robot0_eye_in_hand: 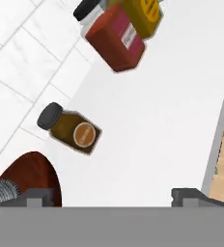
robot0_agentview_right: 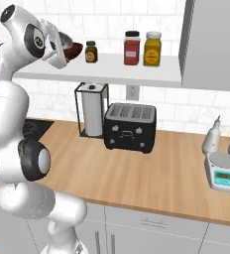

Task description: Pick up the bowls on the counter and stack them on top of one another in the open cabinet. Place the smaller bowl on top of the larger bowl.

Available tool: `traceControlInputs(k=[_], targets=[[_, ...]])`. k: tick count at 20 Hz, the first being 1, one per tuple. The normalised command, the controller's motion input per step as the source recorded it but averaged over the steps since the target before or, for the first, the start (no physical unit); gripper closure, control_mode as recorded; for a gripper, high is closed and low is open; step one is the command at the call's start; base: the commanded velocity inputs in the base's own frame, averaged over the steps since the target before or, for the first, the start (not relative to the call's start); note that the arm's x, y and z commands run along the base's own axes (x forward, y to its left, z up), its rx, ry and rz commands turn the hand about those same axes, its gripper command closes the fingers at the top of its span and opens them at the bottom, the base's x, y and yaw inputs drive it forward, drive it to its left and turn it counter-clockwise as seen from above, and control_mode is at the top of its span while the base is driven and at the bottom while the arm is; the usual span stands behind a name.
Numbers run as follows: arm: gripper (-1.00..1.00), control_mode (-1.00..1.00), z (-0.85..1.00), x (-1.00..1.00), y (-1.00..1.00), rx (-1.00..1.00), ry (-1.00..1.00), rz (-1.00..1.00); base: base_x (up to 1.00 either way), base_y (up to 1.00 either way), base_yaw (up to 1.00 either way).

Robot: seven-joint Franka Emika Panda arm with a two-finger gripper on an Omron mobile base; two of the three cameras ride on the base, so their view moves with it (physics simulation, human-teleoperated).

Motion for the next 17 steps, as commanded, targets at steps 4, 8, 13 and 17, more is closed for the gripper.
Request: traceControlInputs(k=[4,8,13,17], targets=[[-1.00,-1.00,-1.00,-1.00,-0.90,0.00,-0.05,0.00,0.00,0.00,0.00],[-1.00,-1.00,-1.00,-1.00,-0.98,0.01,-0.02,0.00,0.00,0.00,0.00],[-1.00,-1.00,-1.00,-1.00,-1.00,0.12,0.02,0.00,0.00,0.00,0.00],[-1.00,-1.00,-1.00,-0.71,-1.00,0.25,0.06,0.05,0.00,0.00,0.00]])
